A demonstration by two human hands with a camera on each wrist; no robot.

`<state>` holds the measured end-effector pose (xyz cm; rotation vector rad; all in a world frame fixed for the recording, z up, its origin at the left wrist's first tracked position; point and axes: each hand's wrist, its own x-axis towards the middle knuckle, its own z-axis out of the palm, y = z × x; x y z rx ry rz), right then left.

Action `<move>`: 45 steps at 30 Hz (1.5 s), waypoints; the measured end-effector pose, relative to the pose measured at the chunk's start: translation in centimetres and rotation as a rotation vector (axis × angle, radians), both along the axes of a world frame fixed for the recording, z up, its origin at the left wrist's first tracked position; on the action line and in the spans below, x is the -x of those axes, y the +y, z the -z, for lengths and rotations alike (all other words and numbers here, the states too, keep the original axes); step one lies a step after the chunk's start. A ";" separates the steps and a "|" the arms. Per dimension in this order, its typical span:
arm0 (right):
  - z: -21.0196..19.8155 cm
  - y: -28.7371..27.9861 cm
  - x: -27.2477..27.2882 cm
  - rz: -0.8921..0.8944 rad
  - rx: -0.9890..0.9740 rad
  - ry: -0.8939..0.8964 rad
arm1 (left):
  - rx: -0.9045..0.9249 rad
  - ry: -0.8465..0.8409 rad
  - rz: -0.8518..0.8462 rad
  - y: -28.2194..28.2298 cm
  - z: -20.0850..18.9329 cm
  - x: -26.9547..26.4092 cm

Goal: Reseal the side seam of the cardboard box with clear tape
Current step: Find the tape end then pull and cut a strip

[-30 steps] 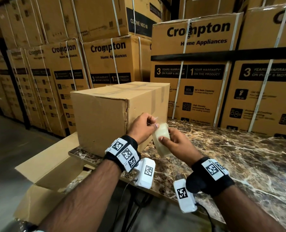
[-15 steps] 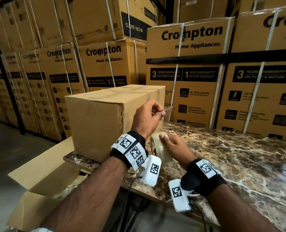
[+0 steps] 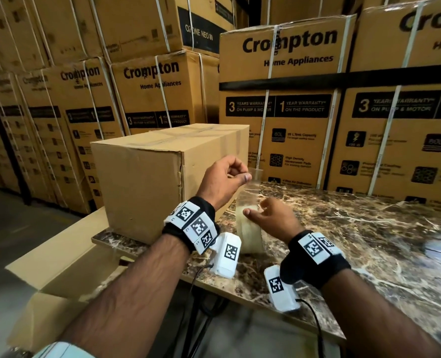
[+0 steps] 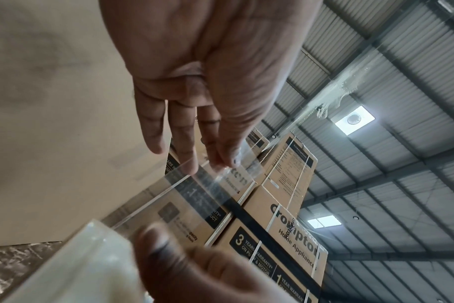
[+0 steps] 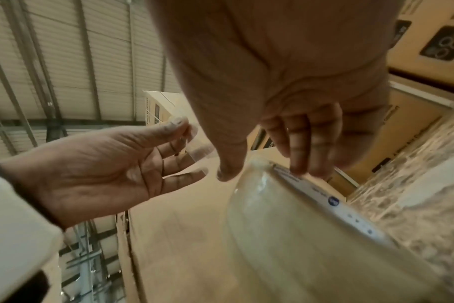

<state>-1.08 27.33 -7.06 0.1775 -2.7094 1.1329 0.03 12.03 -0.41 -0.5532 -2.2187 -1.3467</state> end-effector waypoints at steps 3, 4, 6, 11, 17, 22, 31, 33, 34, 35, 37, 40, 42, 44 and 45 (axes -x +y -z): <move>-1.2 0.3 0.1 -0.129 0.318 0.140 | -0.016 0.007 0.025 -0.1 -0.1 0.0; -1.8 0.4 0.0 -0.189 0.443 0.151 | -0.006 0.010 0.037 -0.1 -0.1 0.0; -2.7 0.4 -0.1 -0.279 0.558 0.180 | 0.009 0.020 0.045 -0.2 -0.1 0.1; -3.9 0.3 -0.2 -0.346 0.565 0.213 | 0.022 0.058 0.046 -0.3 0.7 0.0; -4.2 0.2 0.0 -0.359 0.558 0.221 | -0.032 0.031 0.076 -1.0 1.6 0.0; -4.6 0.4 0.2 -0.390 0.544 0.198 | -0.040 -0.176 0.098 -1.8 2.0 -0.2; -5.1 0.1 0.0 -0.407 0.498 0.207 | -0.054 -0.377 0.282 -2.1 4.5 0.2; -5.1 -0.2 -0.2 -0.408 0.471 0.213 | -0.068 -0.345 0.261 -1.9 4.8 0.5; -5.0 -0.4 -0.2 -0.407 0.458 0.215 | -0.074 -0.341 0.247 -1.7 4.8 0.5; -5.0 -0.5 -0.3 -0.402 0.444 0.218 | -0.073 -0.337 0.231 -1.5 4.9 0.5; -4.8 -0.2 -0.2 -0.379 0.407 0.222 | -0.062 -0.338 0.193 -1.2 5.1 0.8; -5.0 0.6 -0.5 -0.331 0.300 0.174 | -0.056 -0.346 0.117 -1.0 5.1 0.8; -5.1 1.4 -1.1 -0.332 0.275 0.038 | -0.081 -0.350 0.095 -1.0 5.0 0.9; -4.7 2.2 -1.4 -0.349 0.143 -0.149 | -0.113 -0.354 0.065 -1.1 4.8 0.9; -4.3 2.5 -1.4 -0.359 0.044 -0.228 | -0.130 -0.356 0.046 -1.2 4.8 1.1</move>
